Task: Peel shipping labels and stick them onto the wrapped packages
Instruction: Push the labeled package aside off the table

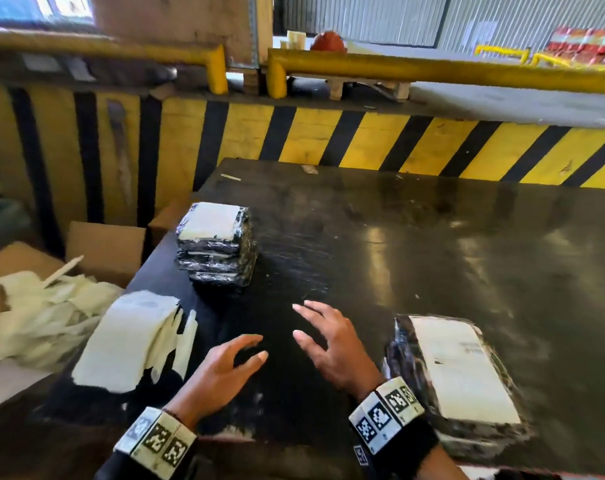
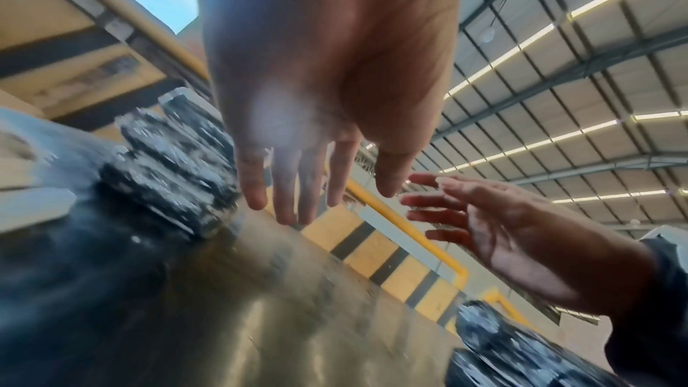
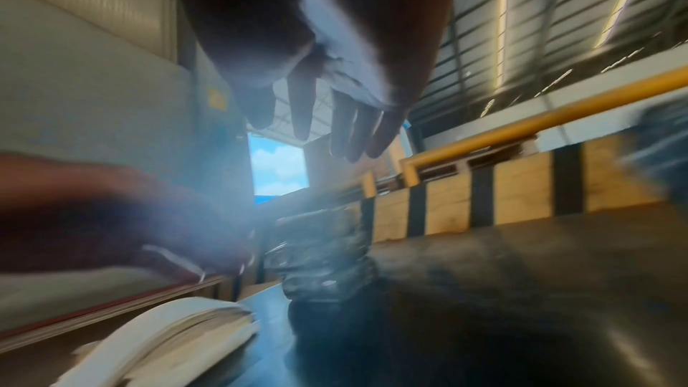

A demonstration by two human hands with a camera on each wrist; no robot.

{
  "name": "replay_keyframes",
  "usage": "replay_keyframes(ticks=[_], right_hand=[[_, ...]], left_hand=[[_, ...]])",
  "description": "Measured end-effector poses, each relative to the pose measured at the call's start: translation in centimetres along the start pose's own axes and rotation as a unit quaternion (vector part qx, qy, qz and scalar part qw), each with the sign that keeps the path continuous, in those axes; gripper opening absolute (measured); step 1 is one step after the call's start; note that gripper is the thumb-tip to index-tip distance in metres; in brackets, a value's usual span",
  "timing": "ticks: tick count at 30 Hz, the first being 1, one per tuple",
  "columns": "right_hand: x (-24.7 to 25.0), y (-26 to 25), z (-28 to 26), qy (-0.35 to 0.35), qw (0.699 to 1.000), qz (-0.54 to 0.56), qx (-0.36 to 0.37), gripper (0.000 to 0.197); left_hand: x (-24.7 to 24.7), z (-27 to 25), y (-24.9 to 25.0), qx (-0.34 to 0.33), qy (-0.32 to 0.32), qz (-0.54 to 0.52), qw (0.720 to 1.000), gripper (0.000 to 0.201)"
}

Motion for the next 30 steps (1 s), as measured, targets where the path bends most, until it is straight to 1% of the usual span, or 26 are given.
replay_keyframes(ticks=[2,4,7,10,11,12,13,14,15,17,18,19,21,23,25,27,28,30], right_hand=[[-4.4,-2.1,3.4,-0.028,0.999,0.010,0.019,0.057],[-8.3,-3.4,6.5,-0.050,0.998,0.029,0.020,0.058],[-15.1,-5.5,11.3,-0.087,0.995,0.055,0.007,0.061],[-20.3,-7.0,14.9,-0.110,0.992,0.053,0.000,0.062],[-21.6,-7.3,15.7,-0.114,0.992,0.049,-0.008,0.062],[-23.1,-7.8,16.7,-0.117,0.992,0.046,-0.012,0.063],[-24.2,-8.2,17.1,-0.123,0.992,0.037,-0.012,0.063],[-25.4,-8.5,17.4,-0.135,0.991,0.024,-0.012,0.061],[-26.6,-8.7,17.8,-0.150,0.989,0.006,-0.015,0.057],[-28.3,-8.7,17.9,-0.182,0.982,-0.032,-0.030,0.045],[-28.7,-8.6,17.7,-0.189,0.980,-0.040,-0.037,0.043],[-29.1,-8.5,17.6,-0.189,0.980,-0.038,-0.044,0.044],[-29.4,-8.3,17.4,-0.181,0.981,-0.026,-0.058,0.044],[-29.6,-8.1,17.4,-0.176,0.982,-0.019,-0.067,0.043],[-29.6,-8.2,17.5,-0.165,0.984,-0.012,-0.072,0.046],[-29.5,-8.3,17.6,-0.160,0.984,-0.010,-0.077,0.050],[-29.5,-8.5,17.5,-0.161,0.984,-0.012,-0.078,0.049],[-29.4,-8.7,17.6,-0.159,0.984,-0.023,-0.076,0.041]], left_hand=[[5.1,0.0,-2.2,-0.008,0.073,-0.003,0.997,0.026],[9.3,0.3,-5.3,0.005,0.124,0.008,0.992,0.027],[15.5,0.6,-11.7,0.028,0.171,0.032,0.984,0.026],[20.2,0.8,-16.6,0.049,0.212,0.056,0.974,0.025],[21.1,1.1,-18.1,0.053,0.216,0.066,0.973,0.029],[22.2,1.6,-19.7,0.055,0.218,0.078,0.971,0.038],[22.7,2.0,-21.2,0.060,0.218,0.086,0.970,0.047],[23.0,2.5,-22.7,0.071,0.215,0.087,0.970,0.052],[23.3,3.0,-23.7,0.077,0.208,0.085,0.971,0.051],[23.7,3.8,-24.2,0.066,0.209,0.077,0.973,0.036],[23.8,4.1,-24.3,0.064,0.212,0.068,0.973,0.028],[23.9,4.5,-24.4,0.065,0.214,0.050,0.973,0.025],[24.2,5.4,-25.7,0.081,0.213,-0.001,0.974,0.025],[24.1,6.2,-27.4,0.101,0.200,-0.059,0.973,0.022],[23.9,6.7,-28.9,0.114,0.179,-0.113,0.971,0.020],[23.8,6.9,-30.0,0.120,0.165,-0.141,0.969,0.020],[23.8,6.9,-30.3,0.123,0.162,-0.149,0.968,0.020],[24.0,6.9,-30.6,0.124,0.162,-0.172,0.964,0.020]])
Point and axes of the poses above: each hand's wrist, its own z-axis towards the middle knuckle, its own x-axis out of the back of the hand, y = z × x, the point moved 10 cm from there along z, towards the middle knuckle, and after that the axes turned 3 degrees about x, right-handed, at the moved point
